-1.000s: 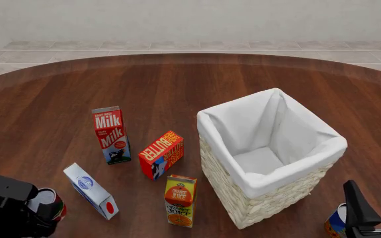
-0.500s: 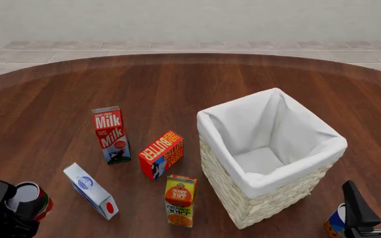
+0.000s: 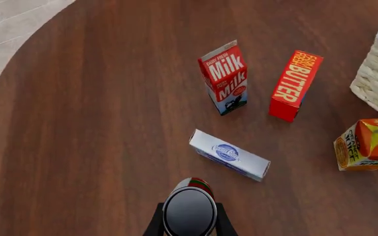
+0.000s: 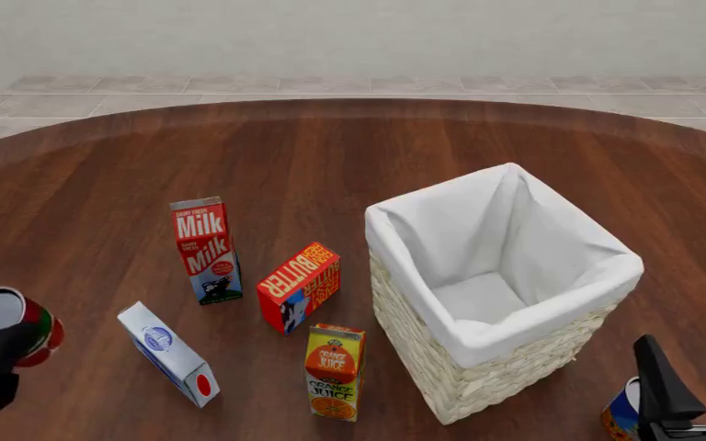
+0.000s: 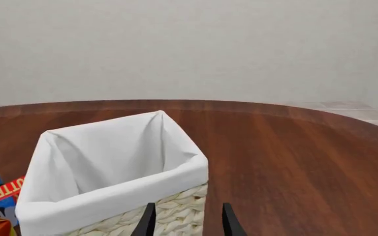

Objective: Pick up the alphabet soup and the tomato sauce, and put them in the basket.

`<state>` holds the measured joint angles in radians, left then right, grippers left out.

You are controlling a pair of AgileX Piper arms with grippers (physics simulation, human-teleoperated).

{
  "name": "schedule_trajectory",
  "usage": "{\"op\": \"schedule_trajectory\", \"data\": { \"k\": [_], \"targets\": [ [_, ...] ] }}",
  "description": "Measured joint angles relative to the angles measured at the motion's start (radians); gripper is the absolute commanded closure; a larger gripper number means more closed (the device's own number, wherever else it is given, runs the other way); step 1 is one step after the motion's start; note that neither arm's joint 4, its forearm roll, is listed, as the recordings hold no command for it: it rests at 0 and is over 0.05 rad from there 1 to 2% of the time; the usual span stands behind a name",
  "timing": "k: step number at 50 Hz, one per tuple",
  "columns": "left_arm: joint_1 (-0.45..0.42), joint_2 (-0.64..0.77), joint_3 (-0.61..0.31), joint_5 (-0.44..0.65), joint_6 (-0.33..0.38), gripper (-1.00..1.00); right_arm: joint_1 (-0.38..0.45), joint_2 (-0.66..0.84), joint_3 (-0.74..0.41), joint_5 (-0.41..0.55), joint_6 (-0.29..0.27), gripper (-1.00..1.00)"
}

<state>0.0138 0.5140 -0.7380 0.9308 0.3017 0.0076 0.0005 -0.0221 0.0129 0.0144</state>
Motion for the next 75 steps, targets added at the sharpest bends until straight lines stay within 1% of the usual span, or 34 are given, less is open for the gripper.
{"op": "schedule_trajectory", "data": {
  "k": [8, 13, 19, 29, 48, 75],
  "targets": [
    [-0.032, 0.014, -0.11, 0.045, -0.002, 1.0, 0.0, 0.0, 0.001, 0.0, 0.0, -1.0],
    [-0.056, 0.025, -0.164, 0.057, -0.007, 1.0, -0.001, 0.0, 0.002, -0.002, 0.001, -1.0],
    [-0.082, 0.038, -0.21, 0.06, -0.014, 1.0, -0.002, 0.0, 0.002, -0.003, 0.001, -1.0],
    [-0.175, 0.083, -0.28, 0.031, -0.039, 1.0, -0.002, 0.0, 0.001, -0.003, 0.001, -1.0],
    [-0.339, 0.186, -0.364, -0.055, -0.074, 1.0, -0.004, 0.0, 0.001, -0.005, 0.007, -1.0],
    [-0.535, 0.354, -0.473, -0.16, -0.081, 1.0, -0.004, 0.0, -0.001, -0.011, 0.007, -1.0]
  ]
}}
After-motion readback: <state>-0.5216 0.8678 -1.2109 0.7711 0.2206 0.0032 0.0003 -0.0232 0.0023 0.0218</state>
